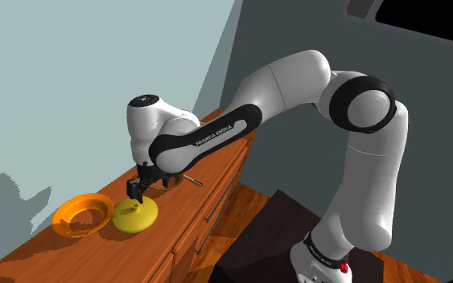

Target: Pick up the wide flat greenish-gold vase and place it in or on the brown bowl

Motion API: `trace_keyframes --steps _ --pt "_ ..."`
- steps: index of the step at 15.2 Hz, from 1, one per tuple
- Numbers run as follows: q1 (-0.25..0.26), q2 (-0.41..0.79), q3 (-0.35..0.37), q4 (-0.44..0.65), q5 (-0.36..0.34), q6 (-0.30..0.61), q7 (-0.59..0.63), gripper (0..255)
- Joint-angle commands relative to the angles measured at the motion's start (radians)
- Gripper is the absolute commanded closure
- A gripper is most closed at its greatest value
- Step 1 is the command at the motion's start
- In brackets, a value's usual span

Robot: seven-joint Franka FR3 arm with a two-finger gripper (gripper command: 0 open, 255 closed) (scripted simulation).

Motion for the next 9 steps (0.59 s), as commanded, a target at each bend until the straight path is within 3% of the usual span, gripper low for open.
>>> trace_keyframes --steps 1,4,9 --pt "0.03 0.083 -0.012 0.081 -0.032 0.005 0.036 0" --pt "0.075 0.198 -0.031 0.215 -0.064 -0.009 0.072 0" --pt "0.08 0.234 -0.043 0.202 -0.08 0.04 0.081 0"
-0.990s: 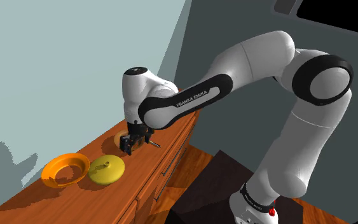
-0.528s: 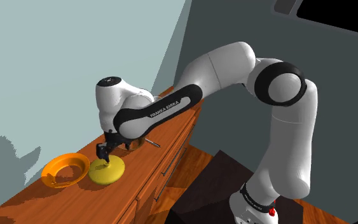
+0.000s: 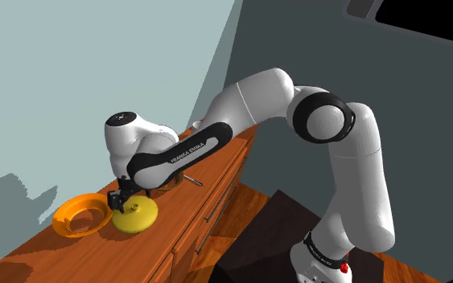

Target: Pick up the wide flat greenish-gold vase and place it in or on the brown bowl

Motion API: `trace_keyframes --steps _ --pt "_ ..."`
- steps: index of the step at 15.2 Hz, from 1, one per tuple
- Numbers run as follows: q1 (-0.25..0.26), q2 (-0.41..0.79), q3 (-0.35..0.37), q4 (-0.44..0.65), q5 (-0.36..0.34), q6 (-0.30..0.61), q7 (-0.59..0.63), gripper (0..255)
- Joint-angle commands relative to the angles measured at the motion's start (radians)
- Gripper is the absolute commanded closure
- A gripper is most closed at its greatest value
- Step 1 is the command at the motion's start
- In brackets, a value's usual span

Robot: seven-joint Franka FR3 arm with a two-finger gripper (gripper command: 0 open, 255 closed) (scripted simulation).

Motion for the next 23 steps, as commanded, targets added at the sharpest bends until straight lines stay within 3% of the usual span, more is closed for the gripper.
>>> trace_keyframes --steps 1,11,12,23 --pt "0.002 0.015 -0.005 -0.004 -0.007 0.02 0.004 0" --pt "0.003 0.028 -0.009 -0.007 -0.012 0.034 0.007 0" --pt "0.003 0.028 -0.009 -0.007 -0.012 0.034 0.007 255" --pt "0.0 0.01 -0.004 -0.006 -0.005 0.017 0.002 255"
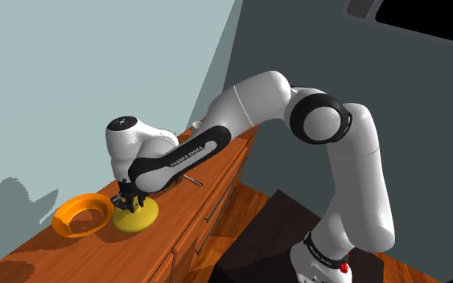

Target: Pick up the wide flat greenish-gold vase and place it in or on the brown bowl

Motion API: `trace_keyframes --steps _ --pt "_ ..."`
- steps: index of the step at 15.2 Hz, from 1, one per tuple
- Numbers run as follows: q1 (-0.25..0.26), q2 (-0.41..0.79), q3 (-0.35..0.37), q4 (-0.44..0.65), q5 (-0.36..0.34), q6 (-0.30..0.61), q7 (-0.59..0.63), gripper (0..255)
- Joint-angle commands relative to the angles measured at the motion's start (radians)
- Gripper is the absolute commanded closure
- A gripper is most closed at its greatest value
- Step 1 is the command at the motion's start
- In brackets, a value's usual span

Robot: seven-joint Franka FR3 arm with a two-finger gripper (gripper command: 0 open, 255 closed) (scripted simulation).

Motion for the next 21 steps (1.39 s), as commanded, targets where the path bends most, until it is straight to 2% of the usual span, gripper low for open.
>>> trace_keyframes --steps 1,21 --pt "-0.004 -0.016 0.004 0.001 0.006 -0.016 -0.005 255" --pt "-0.026 -0.158 0.042 0.062 0.068 -0.212 -0.049 255"
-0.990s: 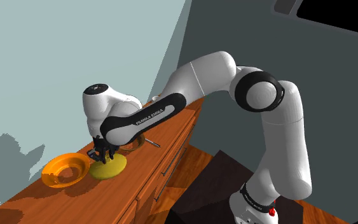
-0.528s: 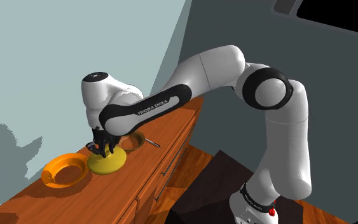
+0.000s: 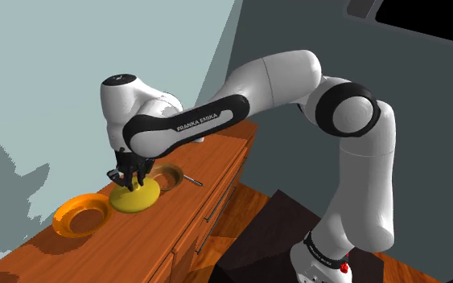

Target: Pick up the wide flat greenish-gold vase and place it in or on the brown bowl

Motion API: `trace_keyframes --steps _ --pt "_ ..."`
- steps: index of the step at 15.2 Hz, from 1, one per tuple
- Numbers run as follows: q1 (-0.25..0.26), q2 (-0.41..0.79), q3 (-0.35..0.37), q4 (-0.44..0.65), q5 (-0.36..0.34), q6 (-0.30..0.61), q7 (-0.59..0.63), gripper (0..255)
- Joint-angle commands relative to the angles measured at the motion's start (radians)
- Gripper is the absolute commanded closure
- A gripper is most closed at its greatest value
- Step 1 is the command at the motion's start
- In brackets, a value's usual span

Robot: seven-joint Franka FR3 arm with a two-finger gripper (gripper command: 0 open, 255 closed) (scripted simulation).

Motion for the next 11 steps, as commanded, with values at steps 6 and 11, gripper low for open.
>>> trace_keyframes --steps 6,11 --pt "-0.099 -0.055 -0.023 -0.014 0.026 -0.027 -0.131 255" --pt "-0.173 -0.073 -0.048 0.004 0.04 -0.053 -0.239 255"
